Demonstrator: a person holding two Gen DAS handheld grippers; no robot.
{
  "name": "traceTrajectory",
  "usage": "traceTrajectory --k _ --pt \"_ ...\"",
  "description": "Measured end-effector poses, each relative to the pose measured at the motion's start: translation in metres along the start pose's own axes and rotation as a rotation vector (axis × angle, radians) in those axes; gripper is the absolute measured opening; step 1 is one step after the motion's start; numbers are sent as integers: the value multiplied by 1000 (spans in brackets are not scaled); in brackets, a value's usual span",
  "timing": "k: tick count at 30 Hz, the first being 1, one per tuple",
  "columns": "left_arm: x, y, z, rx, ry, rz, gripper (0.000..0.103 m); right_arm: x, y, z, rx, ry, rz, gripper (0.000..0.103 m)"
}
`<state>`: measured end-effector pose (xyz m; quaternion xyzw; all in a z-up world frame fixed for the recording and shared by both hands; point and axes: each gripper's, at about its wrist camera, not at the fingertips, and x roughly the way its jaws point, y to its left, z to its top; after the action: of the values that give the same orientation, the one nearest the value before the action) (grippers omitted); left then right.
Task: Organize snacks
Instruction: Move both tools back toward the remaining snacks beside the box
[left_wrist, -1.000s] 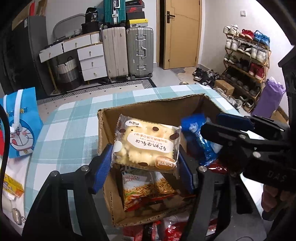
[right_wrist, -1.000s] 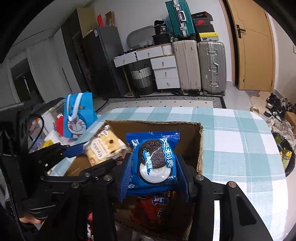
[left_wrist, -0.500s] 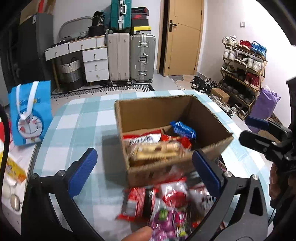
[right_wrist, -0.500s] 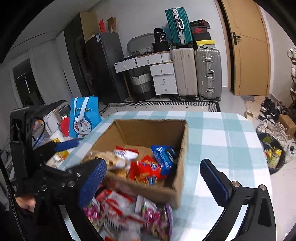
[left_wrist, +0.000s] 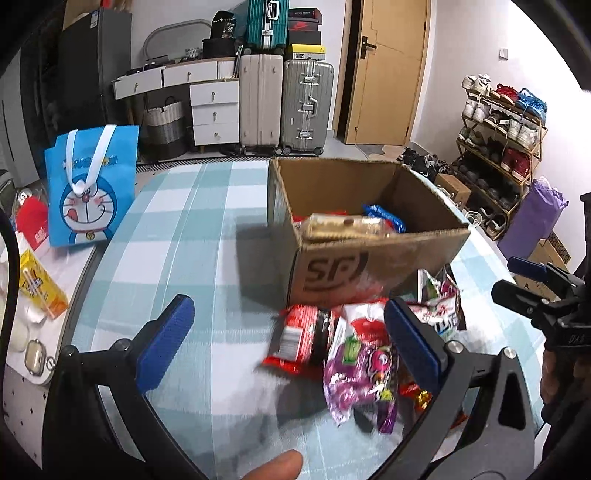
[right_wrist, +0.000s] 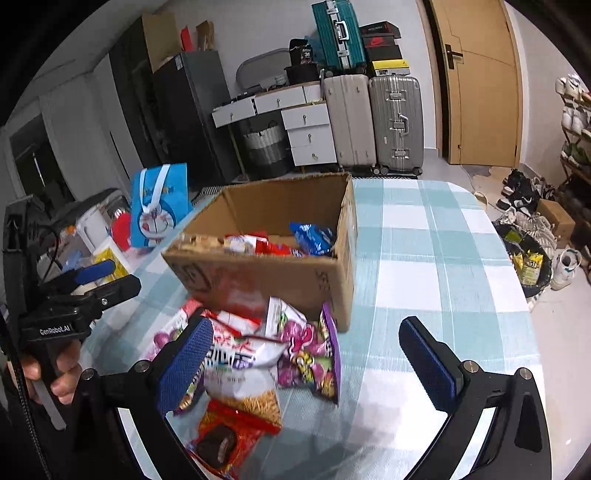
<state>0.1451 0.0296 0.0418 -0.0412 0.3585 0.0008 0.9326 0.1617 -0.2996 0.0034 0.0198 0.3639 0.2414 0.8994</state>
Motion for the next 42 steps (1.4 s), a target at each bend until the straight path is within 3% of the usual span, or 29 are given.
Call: traceTrajectory --k 13,17,21,34,42 --pt "10 4 -32 -31 80 -5 102 9 8 -36 65 100 36 102" --pt "13 2 -38 -19 99 -4 102 12 13 -45 26 118 -33 102" --pt "14 -2 -43 -3 109 -6 102 18 17 -57 67 152 6 102" --pt "18 -13 -58 -7 153 -30 102 40 63 -86 -42 220 -3 102" --pt "20 -17 -62 5 163 -25 102 40 61 -94 -61 243 -30 102"
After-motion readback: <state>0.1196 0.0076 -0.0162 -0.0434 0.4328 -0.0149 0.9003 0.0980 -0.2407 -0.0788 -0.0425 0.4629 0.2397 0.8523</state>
